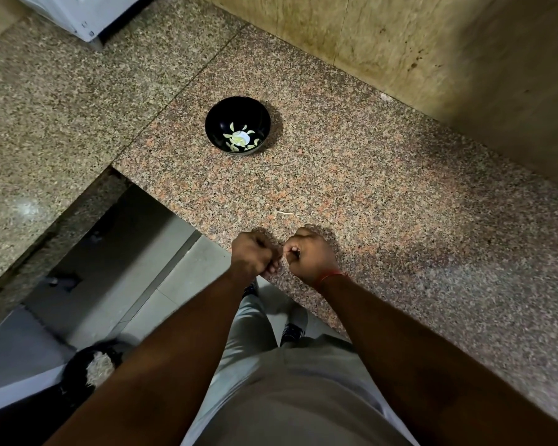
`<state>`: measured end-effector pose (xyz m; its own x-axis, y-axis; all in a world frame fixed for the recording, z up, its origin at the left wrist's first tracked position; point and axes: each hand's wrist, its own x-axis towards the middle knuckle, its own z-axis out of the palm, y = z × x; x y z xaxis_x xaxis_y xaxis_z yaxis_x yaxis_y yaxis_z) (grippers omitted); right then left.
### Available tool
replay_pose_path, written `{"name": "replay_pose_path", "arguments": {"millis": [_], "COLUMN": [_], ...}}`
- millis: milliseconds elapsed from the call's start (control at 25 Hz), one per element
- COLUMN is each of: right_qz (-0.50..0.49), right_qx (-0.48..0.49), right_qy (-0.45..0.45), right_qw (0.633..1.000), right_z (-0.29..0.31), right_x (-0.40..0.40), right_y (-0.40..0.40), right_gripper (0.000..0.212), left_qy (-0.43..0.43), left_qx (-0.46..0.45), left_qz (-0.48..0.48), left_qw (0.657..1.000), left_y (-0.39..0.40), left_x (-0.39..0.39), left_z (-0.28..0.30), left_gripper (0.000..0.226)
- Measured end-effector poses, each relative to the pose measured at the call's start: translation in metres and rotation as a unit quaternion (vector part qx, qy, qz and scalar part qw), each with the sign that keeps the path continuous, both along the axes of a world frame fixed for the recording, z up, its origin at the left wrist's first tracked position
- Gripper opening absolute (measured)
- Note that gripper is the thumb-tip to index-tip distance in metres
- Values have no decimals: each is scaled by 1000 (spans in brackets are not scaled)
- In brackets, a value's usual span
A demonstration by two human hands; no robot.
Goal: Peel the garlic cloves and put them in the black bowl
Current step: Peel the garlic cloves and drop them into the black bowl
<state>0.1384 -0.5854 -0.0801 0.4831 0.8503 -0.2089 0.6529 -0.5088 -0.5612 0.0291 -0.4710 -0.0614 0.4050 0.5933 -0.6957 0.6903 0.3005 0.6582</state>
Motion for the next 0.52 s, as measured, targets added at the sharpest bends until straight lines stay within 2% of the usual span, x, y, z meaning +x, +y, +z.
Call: {"name": "replay_pose_path", "arguments": {"millis": [120,520], "right_qz": [0,-27], "right_qx": [-9,-44], "right_qy": [3,-17], "right_qw": [1000,999], "right_z": [-1,0], "right_x": [-1,-2], "right_y": [0,9], "right_gripper": [14,27], "left_qy": [11,59], "left_qx": [8,10], "left_qz": [10,14], "left_qw": [1000,998], "left_y": [0,7], "left_x": [2,12], "left_z": [2,-5], "left_gripper": [25,24]}}
